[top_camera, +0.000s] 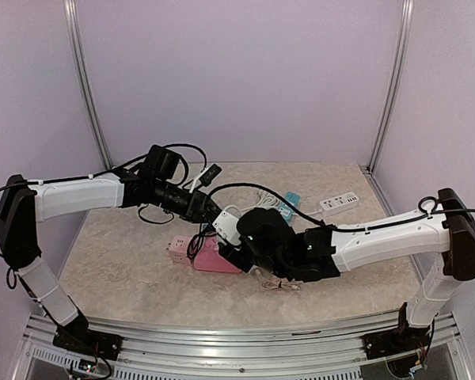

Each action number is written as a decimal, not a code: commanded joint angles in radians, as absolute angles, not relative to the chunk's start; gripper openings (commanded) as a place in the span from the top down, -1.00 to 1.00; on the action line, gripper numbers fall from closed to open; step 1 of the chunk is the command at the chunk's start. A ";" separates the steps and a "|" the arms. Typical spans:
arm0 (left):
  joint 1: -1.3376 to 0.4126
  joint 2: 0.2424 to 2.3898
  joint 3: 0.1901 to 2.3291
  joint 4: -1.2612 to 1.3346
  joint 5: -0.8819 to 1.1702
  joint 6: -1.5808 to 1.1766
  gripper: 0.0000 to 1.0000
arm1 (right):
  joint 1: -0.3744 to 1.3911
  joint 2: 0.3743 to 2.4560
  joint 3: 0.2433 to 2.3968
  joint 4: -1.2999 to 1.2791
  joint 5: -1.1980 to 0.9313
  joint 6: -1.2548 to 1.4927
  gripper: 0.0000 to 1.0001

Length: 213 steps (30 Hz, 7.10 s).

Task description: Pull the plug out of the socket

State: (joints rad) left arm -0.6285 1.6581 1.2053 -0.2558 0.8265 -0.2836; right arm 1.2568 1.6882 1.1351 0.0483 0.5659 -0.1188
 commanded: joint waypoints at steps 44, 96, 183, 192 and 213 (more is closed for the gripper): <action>-0.648 1.633 1.262 -0.360 0.807 -0.231 1.00 | 1.246 1.649 1.131 0.131 0.545 -0.080 1.00; -0.587 1.646 1.273 -0.370 0.891 -0.239 1.00 | 1.204 1.556 1.037 0.212 0.408 -0.043 1.00; -0.598 1.657 1.298 -0.424 0.883 -0.199 1.00 | 1.188 1.595 1.084 0.107 0.426 -0.048 1.00; -0.589 1.666 1.304 -0.433 0.894 -0.194 1.00 | 1.231 1.534 1.049 0.130 0.269 -0.174 1.00; -0.598 1.663 1.305 -0.433 0.897 -0.192 1.00 | 1.175 1.674 1.223 -0.097 0.505 -0.011 1.00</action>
State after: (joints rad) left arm -0.6010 1.6825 1.2724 -0.4397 0.8856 -0.2043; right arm 1.2160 1.6772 1.1835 -0.0616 0.3893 -0.0669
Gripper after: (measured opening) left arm 0.190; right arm 0.609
